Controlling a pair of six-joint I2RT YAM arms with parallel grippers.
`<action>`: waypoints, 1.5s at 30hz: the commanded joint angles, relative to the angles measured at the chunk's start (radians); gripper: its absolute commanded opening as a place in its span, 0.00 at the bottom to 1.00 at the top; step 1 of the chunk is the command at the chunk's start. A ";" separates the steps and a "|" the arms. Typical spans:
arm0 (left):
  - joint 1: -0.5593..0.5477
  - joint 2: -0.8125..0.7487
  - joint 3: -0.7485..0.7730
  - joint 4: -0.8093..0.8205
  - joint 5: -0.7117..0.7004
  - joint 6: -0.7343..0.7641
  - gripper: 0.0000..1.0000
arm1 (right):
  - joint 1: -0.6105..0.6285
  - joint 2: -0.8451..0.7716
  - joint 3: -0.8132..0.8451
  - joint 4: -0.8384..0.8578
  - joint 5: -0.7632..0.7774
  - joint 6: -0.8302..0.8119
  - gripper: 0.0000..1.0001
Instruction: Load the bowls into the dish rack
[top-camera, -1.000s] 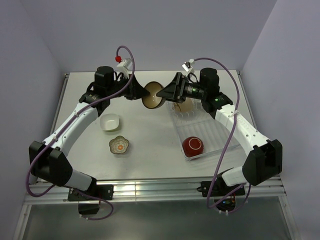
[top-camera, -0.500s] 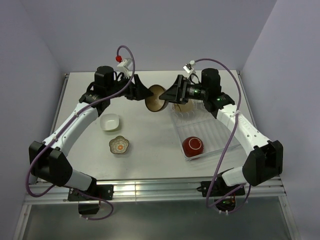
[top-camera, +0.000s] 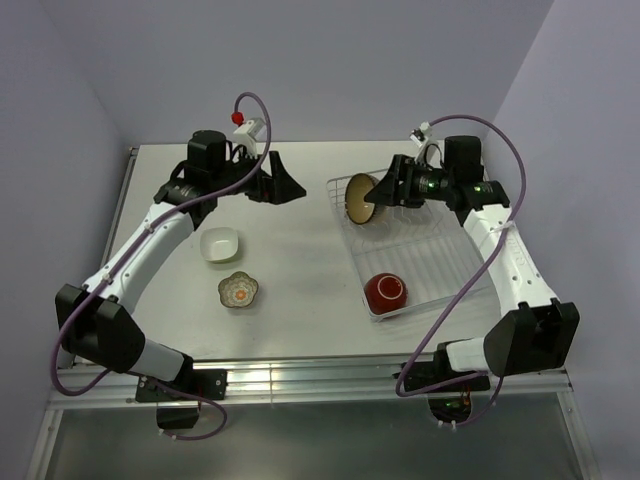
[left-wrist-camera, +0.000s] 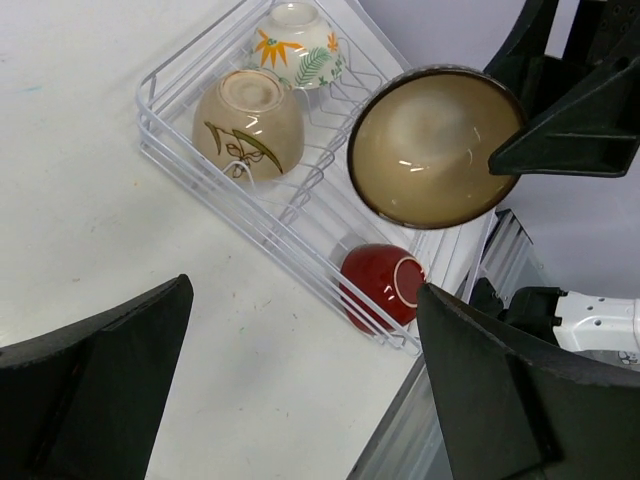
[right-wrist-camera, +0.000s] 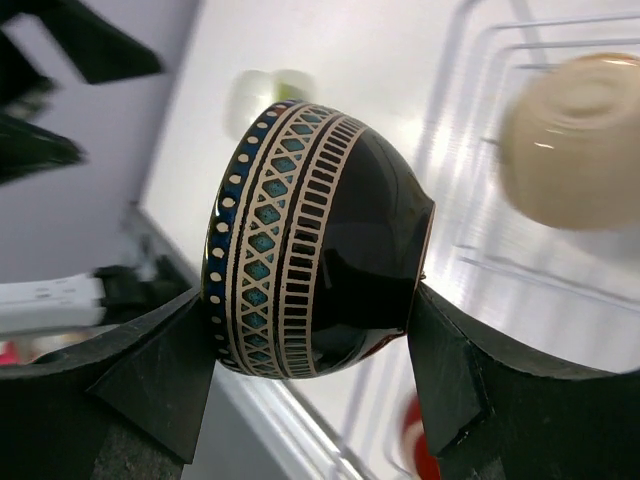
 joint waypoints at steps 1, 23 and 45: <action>0.015 -0.030 0.056 -0.032 -0.010 0.046 0.99 | -0.023 -0.079 0.092 -0.186 0.104 -0.262 0.00; 0.091 -0.068 0.000 -0.032 0.026 0.057 0.99 | -0.053 -0.068 -0.017 -0.329 0.797 -0.560 0.00; 0.140 -0.084 -0.092 0.048 0.048 0.010 1.00 | 0.186 -0.056 -0.324 -0.010 1.270 -0.648 0.00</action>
